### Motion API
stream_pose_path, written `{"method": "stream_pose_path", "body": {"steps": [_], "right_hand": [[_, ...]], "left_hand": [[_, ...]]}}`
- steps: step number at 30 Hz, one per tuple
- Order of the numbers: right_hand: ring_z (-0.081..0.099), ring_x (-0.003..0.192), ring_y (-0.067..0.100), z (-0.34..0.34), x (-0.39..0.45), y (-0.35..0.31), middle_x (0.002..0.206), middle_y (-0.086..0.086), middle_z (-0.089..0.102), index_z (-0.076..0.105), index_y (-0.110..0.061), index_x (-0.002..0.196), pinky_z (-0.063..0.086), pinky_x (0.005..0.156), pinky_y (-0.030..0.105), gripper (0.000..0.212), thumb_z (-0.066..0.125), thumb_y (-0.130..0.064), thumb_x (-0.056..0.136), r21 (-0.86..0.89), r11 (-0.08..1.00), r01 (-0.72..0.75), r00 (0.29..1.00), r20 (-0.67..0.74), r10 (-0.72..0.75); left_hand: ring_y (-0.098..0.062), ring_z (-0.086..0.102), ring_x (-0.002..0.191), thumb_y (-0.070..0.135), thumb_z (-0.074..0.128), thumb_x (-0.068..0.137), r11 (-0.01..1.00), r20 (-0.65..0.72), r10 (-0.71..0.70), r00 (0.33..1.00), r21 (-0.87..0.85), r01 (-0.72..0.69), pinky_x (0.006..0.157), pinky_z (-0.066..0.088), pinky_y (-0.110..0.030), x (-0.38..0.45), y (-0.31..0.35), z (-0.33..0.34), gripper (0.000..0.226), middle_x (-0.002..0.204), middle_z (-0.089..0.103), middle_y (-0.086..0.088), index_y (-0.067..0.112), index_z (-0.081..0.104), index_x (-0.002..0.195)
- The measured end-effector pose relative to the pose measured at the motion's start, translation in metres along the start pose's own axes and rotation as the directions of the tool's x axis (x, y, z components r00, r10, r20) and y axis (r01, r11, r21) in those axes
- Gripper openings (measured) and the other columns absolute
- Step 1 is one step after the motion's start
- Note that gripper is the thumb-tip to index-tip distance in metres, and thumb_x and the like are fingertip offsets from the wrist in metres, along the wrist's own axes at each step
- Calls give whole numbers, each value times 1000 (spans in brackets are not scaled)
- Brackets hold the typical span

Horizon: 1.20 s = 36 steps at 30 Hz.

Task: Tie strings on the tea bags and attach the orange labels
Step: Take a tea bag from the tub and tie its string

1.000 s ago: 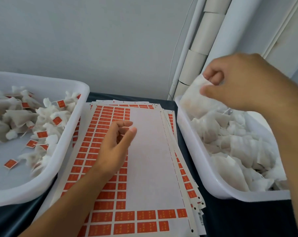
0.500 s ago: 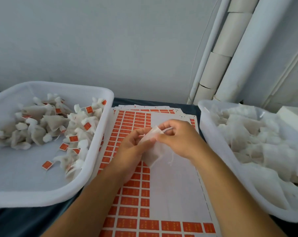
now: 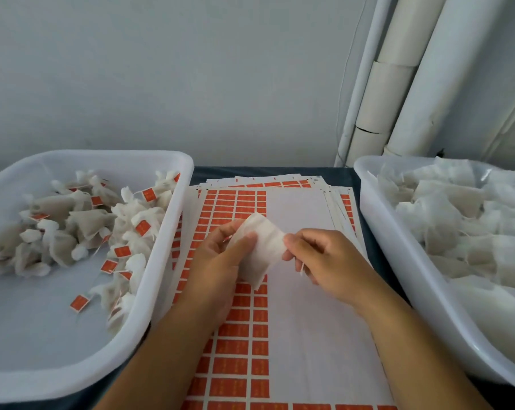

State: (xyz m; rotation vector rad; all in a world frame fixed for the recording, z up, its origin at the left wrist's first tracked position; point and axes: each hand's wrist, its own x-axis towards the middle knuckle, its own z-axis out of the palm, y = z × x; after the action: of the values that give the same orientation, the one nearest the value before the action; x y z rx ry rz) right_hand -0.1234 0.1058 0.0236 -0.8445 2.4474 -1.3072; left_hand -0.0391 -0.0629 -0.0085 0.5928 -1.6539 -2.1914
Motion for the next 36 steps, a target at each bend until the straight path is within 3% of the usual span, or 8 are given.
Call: {"method": "stream_pose_path", "body": {"steps": [4, 8, 12, 15, 20, 25, 31, 36], "right_hand": [[50, 48, 3, -8, -6, -2, 57, -10, 55, 70, -28, 72, 41, 51, 12, 39, 54, -46, 102, 249, 966, -69, 997, 54, 57], [43, 51, 8, -12, -8, -3, 62, -3, 49, 72, -21, 74, 38, 48, 19, 39, 59, -47, 101, 516, 847, -124, 992, 95, 87], [45, 53, 8, -7, -6, -4, 64, -4, 52, 73, -21, 75, 38, 49, 19, 36, 61, -45, 99, 660, 742, -122, 992, 80, 93], [46, 53, 8, -4, -6, -6, 63, -4, 53, 73, -21, 74, 39, 50, 19, 34, 63, -45, 96, 707, 699, -109, 994, 63, 91], [50, 54, 8, 0, -8, -9, 63, -3, 56, 72, -21, 73, 45, 66, 28, 37, 60, -43, 100, 710, 698, -90, 994, 21, 106], [43, 50, 9, 2, -11, -13, 62, 2, 51, 72, -18, 72, 35, 47, 21, 37, 61, -43, 97, 621, 783, -36, 999, -4, 49], [39, 48, 8, -2, -13, -15, 60, -3, 52, 72, -18, 69, 31, 46, 21, 34, 63, -42, 92, 669, 742, -47, 998, 5, 59], [33, 44, 7, -5, -13, -15, 55, -3, 46, 67, -16, 62, 31, 42, 18, 37, 61, -25, 98, 887, 456, -73, 992, 16, 128]], "left_hand": [[-23, 70, 103, 42, 78, 83, 999, 22, 20, 1000, 36, -21, 85, 62, -45, -1, -1, 2, 25, 101, 70, 20, 49, 69, 106], [-21, 71, 100, 47, 79, 70, 1000, 59, -2, 998, 13, 2, 80, 63, -38, -4, 1, 4, 34, 99, 72, 16, 45, 72, 103], [-21, 69, 106, 43, 74, 75, 990, 210, -124, 970, -43, 136, 73, 60, -27, -12, 8, 8, 24, 102, 74, 11, 41, 77, 98], [-4, 73, 97, 48, 66, 86, 983, 363, -167, 917, -17, 185, 67, 58, -18, -22, 15, 14, 12, 99, 75, 19, 52, 77, 88], [-12, 67, 107, 44, 81, 80, 984, 399, 26, 916, 150, -93, 83, 61, -31, -25, 10, 19, 34, 110, 69, 12, 52, 64, 108], [-13, 70, 90, 31, 77, 89, 907, 408, 198, 891, 269, -324, 65, 59, -21, -25, 6, 20, 20, 95, 69, 9, 41, 64, 100], [-3, 67, 66, 58, 65, 85, 766, 323, 192, 927, 541, -347, 50, 48, -11, -30, 0, 22, 24, 73, 65, 14, 35, 60, 87], [7, 56, 76, 65, 61, 81, 454, 353, 306, 884, 762, -461, 54, 41, -7, -22, -5, 15, 30, 66, 54, 12, 37, 53, 71]]}}
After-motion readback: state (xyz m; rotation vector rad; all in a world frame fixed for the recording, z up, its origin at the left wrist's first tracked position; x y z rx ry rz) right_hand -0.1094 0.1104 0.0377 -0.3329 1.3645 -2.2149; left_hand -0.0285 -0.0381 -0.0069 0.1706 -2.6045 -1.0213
